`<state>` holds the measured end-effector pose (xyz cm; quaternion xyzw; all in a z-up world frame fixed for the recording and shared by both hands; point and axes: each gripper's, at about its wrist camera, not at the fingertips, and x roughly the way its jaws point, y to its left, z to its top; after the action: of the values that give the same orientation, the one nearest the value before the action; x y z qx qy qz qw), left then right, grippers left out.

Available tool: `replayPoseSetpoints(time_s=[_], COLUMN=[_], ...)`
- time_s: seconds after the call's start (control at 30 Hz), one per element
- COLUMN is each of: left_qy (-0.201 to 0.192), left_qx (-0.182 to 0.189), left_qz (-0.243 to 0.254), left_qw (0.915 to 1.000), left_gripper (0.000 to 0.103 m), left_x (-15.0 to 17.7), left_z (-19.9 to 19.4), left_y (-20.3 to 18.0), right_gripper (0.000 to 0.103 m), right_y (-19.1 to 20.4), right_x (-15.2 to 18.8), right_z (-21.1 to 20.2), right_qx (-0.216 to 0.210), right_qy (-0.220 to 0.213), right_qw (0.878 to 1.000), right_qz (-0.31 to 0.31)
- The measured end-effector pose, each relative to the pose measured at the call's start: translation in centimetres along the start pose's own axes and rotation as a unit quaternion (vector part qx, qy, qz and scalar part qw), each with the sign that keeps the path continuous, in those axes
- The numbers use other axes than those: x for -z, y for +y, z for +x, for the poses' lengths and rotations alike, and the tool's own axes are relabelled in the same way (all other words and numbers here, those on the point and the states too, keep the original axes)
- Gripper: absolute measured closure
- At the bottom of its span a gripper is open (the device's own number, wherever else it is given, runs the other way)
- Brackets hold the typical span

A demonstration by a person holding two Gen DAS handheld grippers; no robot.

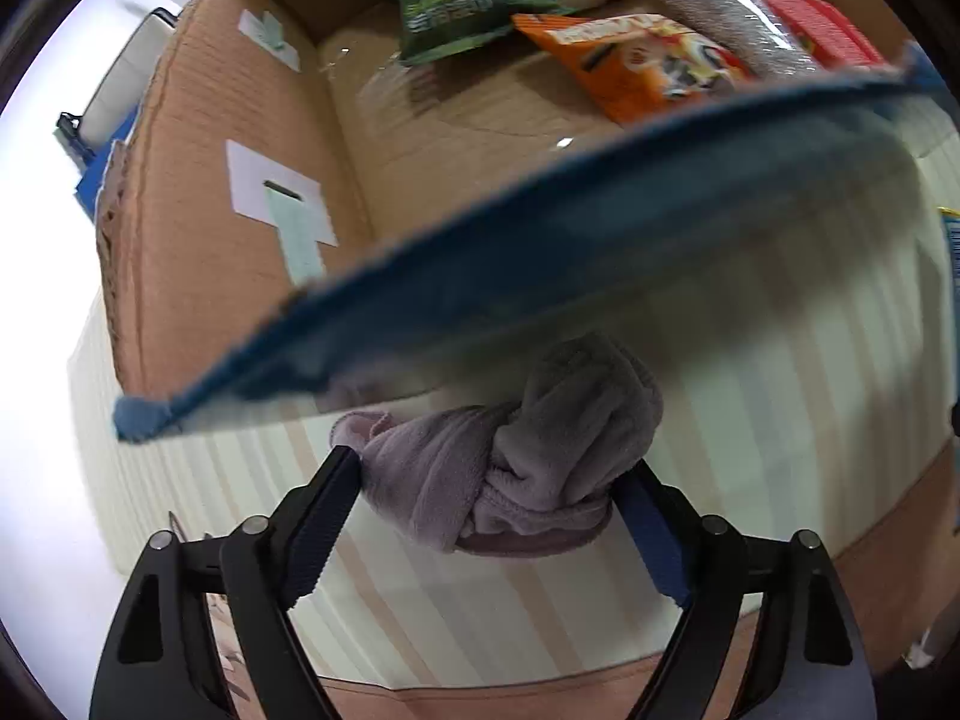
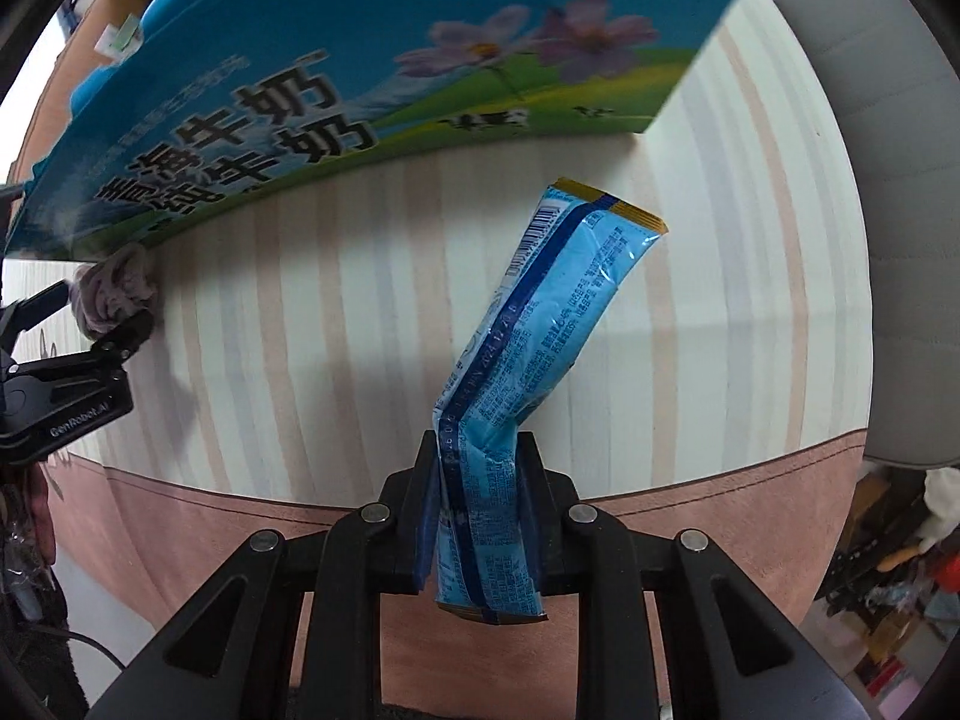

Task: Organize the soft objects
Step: 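Grasp the lilac cloth with the left tool while the right grasps the blue ice-pop pack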

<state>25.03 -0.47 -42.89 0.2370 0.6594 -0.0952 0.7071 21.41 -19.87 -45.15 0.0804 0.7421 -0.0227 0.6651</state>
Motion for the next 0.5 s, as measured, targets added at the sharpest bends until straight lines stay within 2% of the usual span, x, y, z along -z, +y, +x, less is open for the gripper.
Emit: replayPoseSetpoints(time_s=[0.1, 0.2, 0.27, 0.37, 0.5], left_qy=[0.009, 0.019, 0.025, 0.032, 0.039], left_qx=[0.039, 0.079, 0.106, 0.133, 0.159], left_qz=[-0.028, -0.067, -0.104, -0.147, -0.183], left_qw=[0.9988, 0.9945, 0.9887, 0.9796, 0.9694], left_gripper=[0.031, 0.033, 0.036, 0.052, 0.058], left_x=[0.4, 1.3, 2.6, 3.9, 5.7], left_z=[-0.6, -0.4, -0.1, -0.3, 0.1], left_y=[0.7, 2.3, 3.8, 5.0, 6.5], right_gripper=[0.078, 0.078, 0.078, 0.078, 0.078], right_y=[1.2, 2.0, 2.0, 1.4, -0.4], right_x=[0.5, 1.3, 2.4, 3.2, 4.6], right_z=[0.3, 1.1, 1.2, 0.9, 0.4], right_qx=[-0.005, -0.012, -0.018, -0.027, -0.037], right_qy=[0.004, 0.009, 0.011, 0.010, 0.007], right_qw=[1.000, 1.000, 1.000, 1.000, 0.999], right_qz=[0.001, 0.005, 0.007, 0.009, 0.004])
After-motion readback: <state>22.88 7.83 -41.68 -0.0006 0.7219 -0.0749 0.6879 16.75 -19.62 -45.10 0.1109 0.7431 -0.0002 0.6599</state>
